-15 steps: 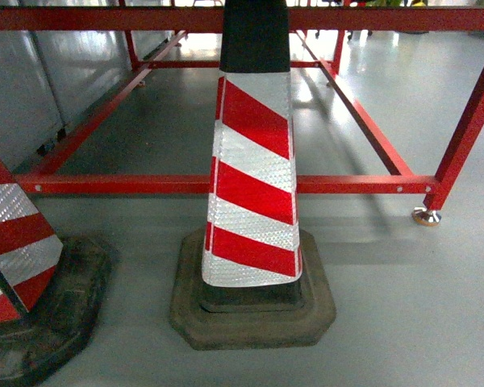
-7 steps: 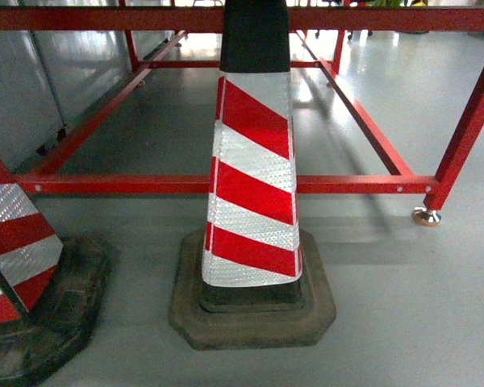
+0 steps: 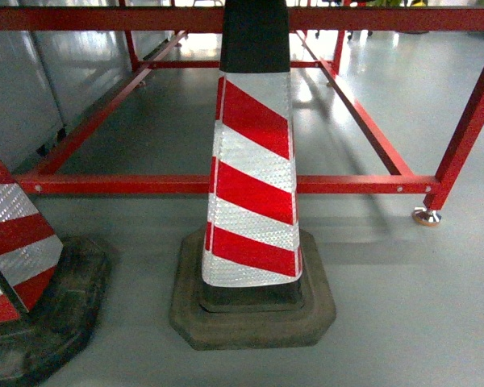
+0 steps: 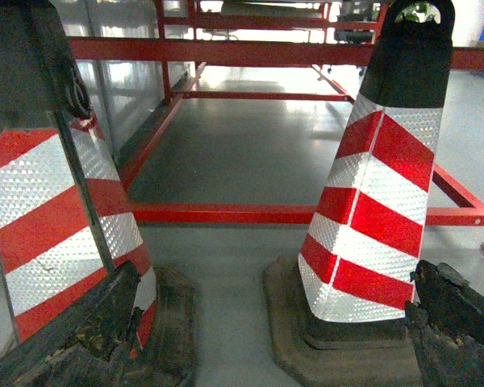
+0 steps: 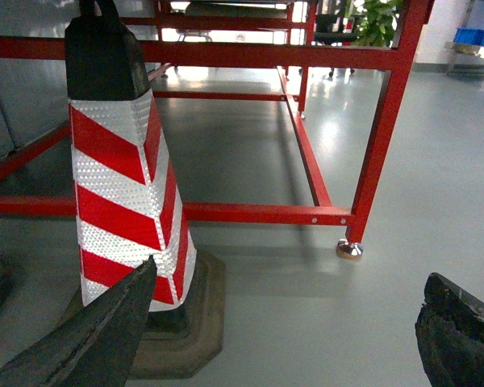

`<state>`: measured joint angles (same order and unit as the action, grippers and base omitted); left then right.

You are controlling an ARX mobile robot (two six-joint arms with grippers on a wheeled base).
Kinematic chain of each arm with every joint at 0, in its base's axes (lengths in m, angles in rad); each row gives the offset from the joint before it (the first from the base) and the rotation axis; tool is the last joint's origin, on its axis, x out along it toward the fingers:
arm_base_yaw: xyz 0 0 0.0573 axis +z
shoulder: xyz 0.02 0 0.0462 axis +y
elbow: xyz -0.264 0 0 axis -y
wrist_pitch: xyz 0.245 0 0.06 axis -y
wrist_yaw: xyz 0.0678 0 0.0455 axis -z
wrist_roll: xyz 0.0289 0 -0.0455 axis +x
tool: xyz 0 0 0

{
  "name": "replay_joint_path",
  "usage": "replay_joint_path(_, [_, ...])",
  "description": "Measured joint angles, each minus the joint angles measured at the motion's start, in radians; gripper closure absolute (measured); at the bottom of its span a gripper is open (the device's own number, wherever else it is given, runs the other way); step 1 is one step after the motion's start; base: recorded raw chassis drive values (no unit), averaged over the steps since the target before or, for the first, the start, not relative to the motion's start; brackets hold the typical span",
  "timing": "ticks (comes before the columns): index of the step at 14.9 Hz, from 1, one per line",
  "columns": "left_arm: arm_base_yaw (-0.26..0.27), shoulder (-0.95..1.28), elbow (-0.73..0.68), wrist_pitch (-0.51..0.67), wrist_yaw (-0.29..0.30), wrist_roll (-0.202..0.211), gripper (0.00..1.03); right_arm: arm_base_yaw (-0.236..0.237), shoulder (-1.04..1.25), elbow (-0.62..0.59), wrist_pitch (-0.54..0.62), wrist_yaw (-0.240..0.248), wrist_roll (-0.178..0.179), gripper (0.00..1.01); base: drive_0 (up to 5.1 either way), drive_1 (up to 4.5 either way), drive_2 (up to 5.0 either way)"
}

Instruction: Sort blue parts and orange caps into right shelf containers

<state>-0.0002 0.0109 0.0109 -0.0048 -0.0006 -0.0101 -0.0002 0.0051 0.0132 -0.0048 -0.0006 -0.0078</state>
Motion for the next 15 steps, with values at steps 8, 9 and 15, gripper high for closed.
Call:
replay_joint_path(8, [0.000,0.000,0.000,0.000,0.000,0.004,0.05,0.000,0.000,0.000,-0.001,0.000,0.001,0.03,0.0,0.00,0.0])
replay_joint_path(9, [0.000,0.000,0.000,0.000,-0.001,0.006,0.05,0.000,0.000,0.000,-0.002,0.000,0.001,0.03,0.0,0.00,0.0])
replay_joint_path(15, [0.000,0.000,0.000,0.000,0.001,0.010,0.05,0.000,0.000,0.000,0.000,0.001,0.009,0.03,0.0,0.00,0.0])
